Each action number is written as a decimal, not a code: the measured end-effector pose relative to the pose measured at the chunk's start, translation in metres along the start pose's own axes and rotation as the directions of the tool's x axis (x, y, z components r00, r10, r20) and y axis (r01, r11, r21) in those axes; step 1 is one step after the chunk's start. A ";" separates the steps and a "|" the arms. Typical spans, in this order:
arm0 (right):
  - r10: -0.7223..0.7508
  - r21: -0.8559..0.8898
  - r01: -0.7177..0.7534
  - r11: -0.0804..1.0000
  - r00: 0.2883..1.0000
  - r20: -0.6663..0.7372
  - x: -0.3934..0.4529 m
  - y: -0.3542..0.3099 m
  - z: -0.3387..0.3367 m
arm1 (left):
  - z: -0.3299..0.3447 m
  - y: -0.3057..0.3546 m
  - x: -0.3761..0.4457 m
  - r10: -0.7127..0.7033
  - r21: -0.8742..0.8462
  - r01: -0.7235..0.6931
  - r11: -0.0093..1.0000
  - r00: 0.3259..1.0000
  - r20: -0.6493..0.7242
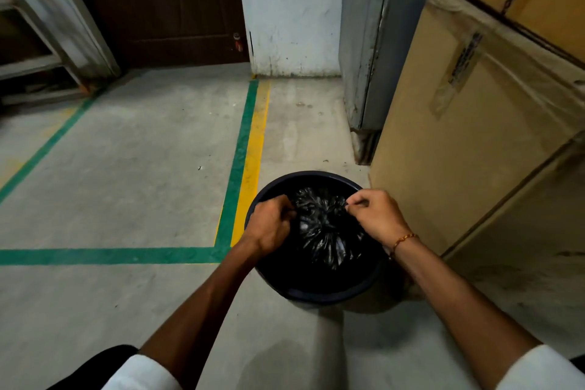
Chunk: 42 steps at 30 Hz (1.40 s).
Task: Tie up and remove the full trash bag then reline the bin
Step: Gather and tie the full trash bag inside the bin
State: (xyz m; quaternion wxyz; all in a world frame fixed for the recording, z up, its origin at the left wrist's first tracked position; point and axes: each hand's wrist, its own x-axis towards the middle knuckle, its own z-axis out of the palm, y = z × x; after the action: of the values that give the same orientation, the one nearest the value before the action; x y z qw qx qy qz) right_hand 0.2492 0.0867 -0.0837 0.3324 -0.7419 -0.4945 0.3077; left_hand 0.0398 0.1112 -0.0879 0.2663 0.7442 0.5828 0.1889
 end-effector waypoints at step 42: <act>-0.099 0.522 0.021 0.853 0.988 0.122 -0.002 -0.078 -0.066 | -0.069 0.003 0.007 -0.108 -0.814 0.561 0.149 0.828 0.550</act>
State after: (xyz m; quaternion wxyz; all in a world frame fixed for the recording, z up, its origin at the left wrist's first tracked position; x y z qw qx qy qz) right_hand 0.2589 0.0946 0.0181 0.4928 -0.5845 -0.4389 0.4720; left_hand 0.0024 0.1293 -0.0318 0.8016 0.2863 0.4329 0.2968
